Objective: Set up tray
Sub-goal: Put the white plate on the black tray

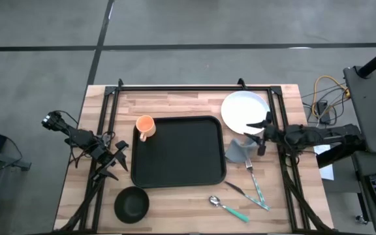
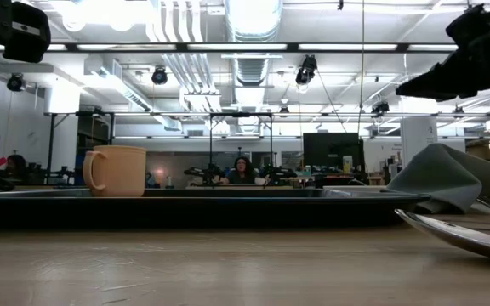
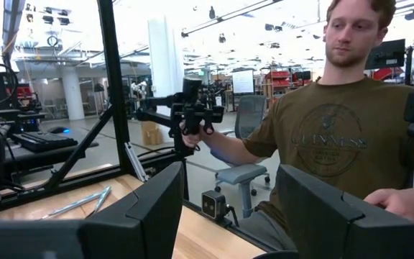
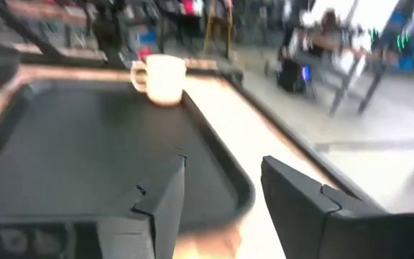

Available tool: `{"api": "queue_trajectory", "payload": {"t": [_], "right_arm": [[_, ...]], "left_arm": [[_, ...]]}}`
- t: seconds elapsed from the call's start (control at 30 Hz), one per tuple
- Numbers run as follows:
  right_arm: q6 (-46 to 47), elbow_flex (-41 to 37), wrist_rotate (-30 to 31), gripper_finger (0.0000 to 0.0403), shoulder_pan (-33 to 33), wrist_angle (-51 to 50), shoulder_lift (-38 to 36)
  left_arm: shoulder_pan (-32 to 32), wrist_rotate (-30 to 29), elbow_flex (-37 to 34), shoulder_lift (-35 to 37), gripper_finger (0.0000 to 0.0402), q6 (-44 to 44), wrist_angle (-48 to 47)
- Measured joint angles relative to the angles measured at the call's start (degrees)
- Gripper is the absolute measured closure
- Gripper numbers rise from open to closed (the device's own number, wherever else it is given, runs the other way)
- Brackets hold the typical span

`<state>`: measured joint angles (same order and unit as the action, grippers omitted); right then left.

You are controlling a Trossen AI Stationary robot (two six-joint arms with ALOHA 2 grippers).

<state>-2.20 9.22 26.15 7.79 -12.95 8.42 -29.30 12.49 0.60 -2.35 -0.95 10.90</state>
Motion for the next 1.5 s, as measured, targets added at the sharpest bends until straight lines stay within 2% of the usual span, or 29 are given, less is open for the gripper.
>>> {"api": "queue_trajectory", "payload": {"t": [0.07, 0.23, 0.47, 0.63, 0.8, 0.97, 1.1, 1.5], "right_arm": [[2.8, 2.4, 0.0, 0.0225, 0.0, -4.5, 2.1], [4.9, 4.1, 0.1, 0.0225, 0.0, -4.4, 9.5], [8.5, 7.1, 7.1, 0.0225, 0.0, -4.5, 22.7], [11.1, 11.1, 8.4, 0.0225, -1.1, -4.9, 32.1], [15.2, 15.5, 8.0, 0.0225, -4.6, -7.2, 41.9], [16.8, 19.5, 0.9, 0.0225, -10.0, -7.9, 51.5], [16.3, 22.2, 0.4, 0.0225, -12.8, -7.9, 58.8], [16.4, 26.2, 0.2, 0.0225, -13.9, -7.8, 73.9]], "left_arm": [[0.0, 0.0, 0.0, 0.0, 0.0200, 0.0, 0.0], [0.0, 0.0, 0.0, 0.0, 0.0200, 0.0, 0.0], [0.0, 0.0, 0.0, 0.0, 0.0200, 0.0, 0.0], [0.0, 0.0, 0.0, 0.0, 0.0200, 0.0, 0.0], [0.0, 0.0, 0.0, 0.0, 0.0200, 0.0, 0.0], [0.0, 0.0, 0.0, 0.0, 0.0200, 0.0, 0.0], [0.0, 0.0, 0.0, 0.0, 0.0200, 0.0, 0.0], [0.0, 0.0, 0.0, 0.0, 0.0200, 0.0, 0.0]]}}
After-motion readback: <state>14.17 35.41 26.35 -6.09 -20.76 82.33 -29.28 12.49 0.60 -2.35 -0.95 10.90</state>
